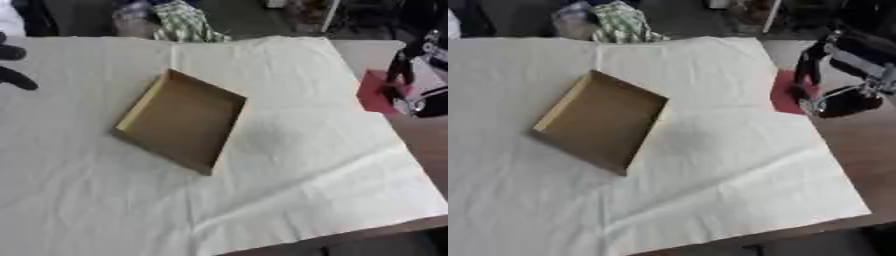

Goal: Pick up objects on the table and place them in the box.

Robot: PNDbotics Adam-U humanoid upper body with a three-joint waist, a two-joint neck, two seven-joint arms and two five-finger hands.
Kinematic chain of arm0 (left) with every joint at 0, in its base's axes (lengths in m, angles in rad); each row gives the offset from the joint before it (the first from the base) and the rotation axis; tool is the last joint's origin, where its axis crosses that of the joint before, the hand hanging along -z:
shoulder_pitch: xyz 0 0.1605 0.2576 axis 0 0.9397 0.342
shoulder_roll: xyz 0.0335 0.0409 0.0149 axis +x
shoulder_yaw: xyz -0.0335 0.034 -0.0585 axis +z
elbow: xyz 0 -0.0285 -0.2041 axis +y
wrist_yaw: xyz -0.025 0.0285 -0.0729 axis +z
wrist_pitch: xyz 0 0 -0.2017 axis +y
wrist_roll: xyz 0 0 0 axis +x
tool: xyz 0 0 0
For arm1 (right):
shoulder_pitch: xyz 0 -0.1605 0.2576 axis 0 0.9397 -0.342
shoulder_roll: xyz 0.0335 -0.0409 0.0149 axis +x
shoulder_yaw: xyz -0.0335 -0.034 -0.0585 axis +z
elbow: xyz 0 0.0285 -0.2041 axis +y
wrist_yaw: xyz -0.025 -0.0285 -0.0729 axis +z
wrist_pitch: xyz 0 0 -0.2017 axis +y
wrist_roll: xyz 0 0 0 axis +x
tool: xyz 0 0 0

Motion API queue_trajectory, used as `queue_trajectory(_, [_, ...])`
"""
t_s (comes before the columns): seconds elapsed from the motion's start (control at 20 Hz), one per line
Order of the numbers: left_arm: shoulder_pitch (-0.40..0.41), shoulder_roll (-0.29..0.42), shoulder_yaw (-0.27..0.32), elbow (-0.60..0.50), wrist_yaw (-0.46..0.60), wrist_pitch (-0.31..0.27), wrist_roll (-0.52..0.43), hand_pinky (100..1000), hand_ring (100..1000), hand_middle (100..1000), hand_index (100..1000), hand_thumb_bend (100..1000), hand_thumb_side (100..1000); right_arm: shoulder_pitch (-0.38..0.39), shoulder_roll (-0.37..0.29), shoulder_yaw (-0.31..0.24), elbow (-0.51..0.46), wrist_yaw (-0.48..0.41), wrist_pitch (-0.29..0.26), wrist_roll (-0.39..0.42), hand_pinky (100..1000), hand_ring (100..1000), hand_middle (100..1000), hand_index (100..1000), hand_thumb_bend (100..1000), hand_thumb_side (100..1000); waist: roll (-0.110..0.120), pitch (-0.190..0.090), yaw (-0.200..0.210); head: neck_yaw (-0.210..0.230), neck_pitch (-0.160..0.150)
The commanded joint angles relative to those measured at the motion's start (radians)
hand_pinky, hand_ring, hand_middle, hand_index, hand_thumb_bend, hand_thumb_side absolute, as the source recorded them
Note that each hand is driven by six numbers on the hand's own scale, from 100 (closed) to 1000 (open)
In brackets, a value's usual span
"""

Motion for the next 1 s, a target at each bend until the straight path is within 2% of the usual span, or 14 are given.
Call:
queue_trajectory(0.05, [-0.015, -0.004, -0.005, -0.015, 0.009, 0.000, -0.006, 558, 731, 713, 763, 100, 655, -0.062, -0.046, 0.007, -0.015, -0.028, -0.010, 0.024, 864, 649, 361, 462, 100, 100, 0.000, -0.015, 0.006, -0.007, -0.001])
queue_trajectory(0.3, [-0.022, -0.012, -0.012, -0.015, 0.017, 0.000, -0.012, 559, 731, 714, 764, 100, 654, -0.217, -0.022, 0.058, -0.014, -0.048, -0.019, 0.077, 862, 633, 358, 461, 100, 100, 0.000, -0.018, 0.032, -0.027, -0.005])
queue_trajectory(0.65, [-0.032, -0.024, -0.019, -0.015, 0.029, 0.000, -0.019, 561, 732, 715, 764, 100, 656, -0.411, 0.071, 0.143, -0.008, -0.048, -0.037, 0.168, 861, 628, 357, 461, 100, 100, -0.007, -0.017, 0.067, -0.048, -0.007])
queue_trajectory(1.0, [-0.040, -0.035, -0.021, -0.015, 0.040, -0.002, -0.019, 563, 731, 715, 764, 100, 658, -0.531, 0.159, 0.212, 0.020, -0.018, -0.059, 0.233, 861, 629, 357, 460, 100, 100, -0.014, -0.020, 0.095, -0.071, -0.002])
